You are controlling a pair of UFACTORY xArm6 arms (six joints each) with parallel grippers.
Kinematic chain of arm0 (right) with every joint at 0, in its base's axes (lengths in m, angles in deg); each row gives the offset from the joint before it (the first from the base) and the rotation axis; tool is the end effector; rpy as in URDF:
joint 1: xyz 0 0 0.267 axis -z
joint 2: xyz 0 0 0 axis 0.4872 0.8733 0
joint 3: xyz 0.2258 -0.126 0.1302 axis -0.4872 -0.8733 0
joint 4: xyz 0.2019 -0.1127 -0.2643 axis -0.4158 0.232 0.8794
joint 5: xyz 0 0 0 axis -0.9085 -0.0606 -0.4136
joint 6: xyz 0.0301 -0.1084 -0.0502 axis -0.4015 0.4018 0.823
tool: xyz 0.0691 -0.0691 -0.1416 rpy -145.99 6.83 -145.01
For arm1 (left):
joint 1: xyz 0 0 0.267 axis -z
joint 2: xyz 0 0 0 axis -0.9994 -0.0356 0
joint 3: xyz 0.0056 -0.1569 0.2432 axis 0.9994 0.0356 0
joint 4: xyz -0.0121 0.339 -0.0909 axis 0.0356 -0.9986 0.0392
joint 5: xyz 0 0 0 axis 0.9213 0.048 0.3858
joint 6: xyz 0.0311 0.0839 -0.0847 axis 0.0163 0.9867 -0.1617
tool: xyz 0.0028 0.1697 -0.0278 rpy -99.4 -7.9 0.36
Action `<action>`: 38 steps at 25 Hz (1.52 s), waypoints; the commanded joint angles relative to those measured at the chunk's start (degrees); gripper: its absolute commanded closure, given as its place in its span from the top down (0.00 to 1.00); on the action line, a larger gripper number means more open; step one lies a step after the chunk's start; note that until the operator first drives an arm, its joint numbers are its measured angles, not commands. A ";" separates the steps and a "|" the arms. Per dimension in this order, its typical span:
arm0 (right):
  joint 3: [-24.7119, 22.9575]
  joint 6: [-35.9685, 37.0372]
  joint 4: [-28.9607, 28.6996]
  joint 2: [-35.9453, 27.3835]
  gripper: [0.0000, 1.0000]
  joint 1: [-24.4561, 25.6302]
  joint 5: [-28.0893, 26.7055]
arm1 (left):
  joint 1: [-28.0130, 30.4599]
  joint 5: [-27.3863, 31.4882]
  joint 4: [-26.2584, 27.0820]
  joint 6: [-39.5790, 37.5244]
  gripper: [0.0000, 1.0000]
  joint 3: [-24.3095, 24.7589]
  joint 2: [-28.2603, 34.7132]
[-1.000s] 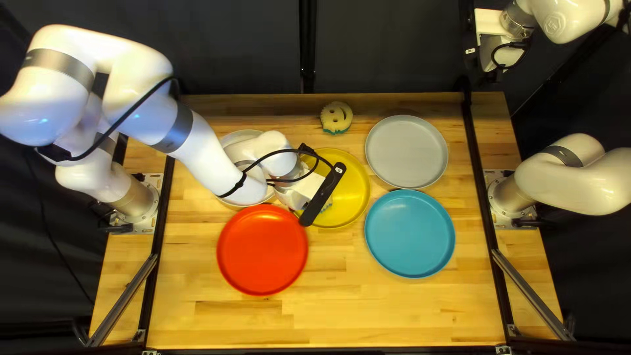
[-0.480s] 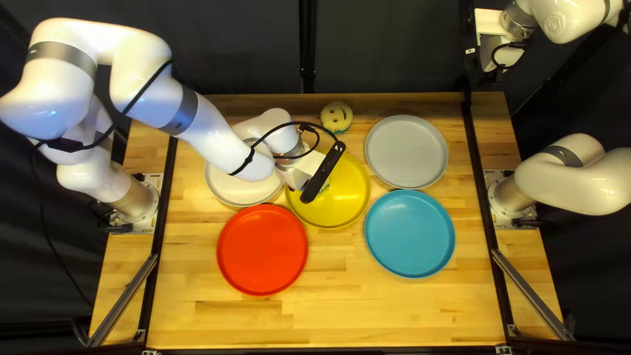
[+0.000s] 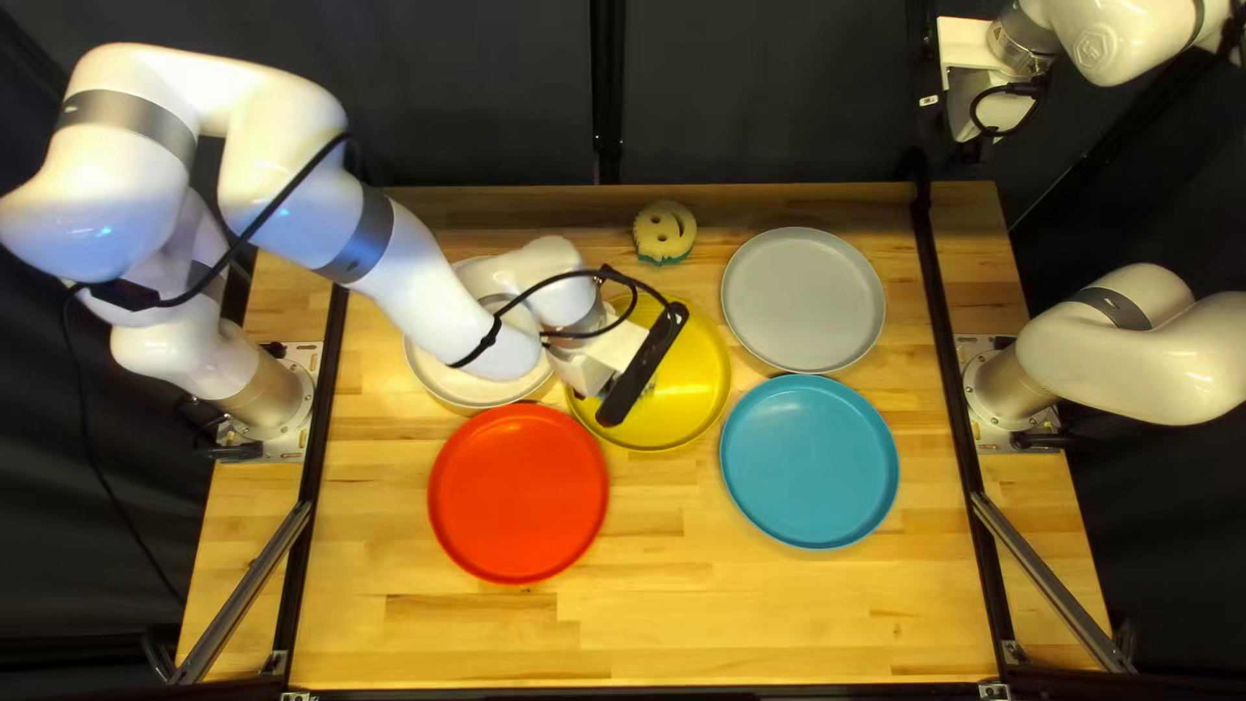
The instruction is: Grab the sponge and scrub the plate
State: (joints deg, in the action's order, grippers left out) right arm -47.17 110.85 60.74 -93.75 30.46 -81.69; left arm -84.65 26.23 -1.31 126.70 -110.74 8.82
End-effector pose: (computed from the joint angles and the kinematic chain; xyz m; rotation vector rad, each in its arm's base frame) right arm 0.1485 -0.2571 0.2391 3.0820 -0.1074 0.0426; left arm 0.4995 -0.0339 0.0372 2.9160 -0.9329 0.4193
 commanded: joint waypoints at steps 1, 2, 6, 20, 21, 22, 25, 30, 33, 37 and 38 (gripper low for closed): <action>0.00 0.00 0.00 0.00 1.00 0.00 0.00 | 0.17 -0.50 0.82 0.94 0.00 0.31 -0.10; 0.00 0.00 0.00 0.00 1.00 0.00 0.00 | -0.42 -0.26 1.07 1.72 0.00 0.25 -0.10; 0.00 0.00 0.00 0.00 1.00 0.00 0.00 | -3.58 0.54 2.25 5.04 0.00 0.30 -0.16; 0.00 0.00 0.00 0.00 1.00 0.00 0.00 | -7.14 5.16 -2.67 3.00 0.00 -5.86 -3.34; 0.00 0.00 0.00 0.00 1.00 0.00 0.00 | -6.72 5.10 -2.90 2.55 0.00 -5.82 -3.30; 0.00 0.00 0.00 0.00 1.00 0.00 0.00 | -5.70 4.94 -3.37 1.51 0.00 -5.69 -3.18; 0.00 0.00 0.00 0.00 1.00 0.00 0.00 | -3.10 4.03 -3.88 -0.46 0.00 -5.29 -3.25; 0.00 0.00 0.00 0.00 1.00 0.00 0.00 | 0.58 1.74 -3.72 -2.34 0.00 -5.61 -4.94; 0.00 0.00 0.00 0.00 1.00 0.00 0.00 | 1.33 1.41 -3.92 -2.80 0.00 -5.48 -4.82; 0.00 0.00 0.00 0.00 1.00 0.00 0.00 | -1.60 2.92 -3.75 -0.36 0.00 -5.16 -3.48; 0.00 0.00 0.00 0.00 1.00 0.00 0.00 | -2.45 3.32 -3.70 0.26 0.00 -5.09 -3.20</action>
State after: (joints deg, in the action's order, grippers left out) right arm -47.17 110.85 60.74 -93.75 30.46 -81.69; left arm -85.44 28.66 -5.20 125.54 -116.01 4.89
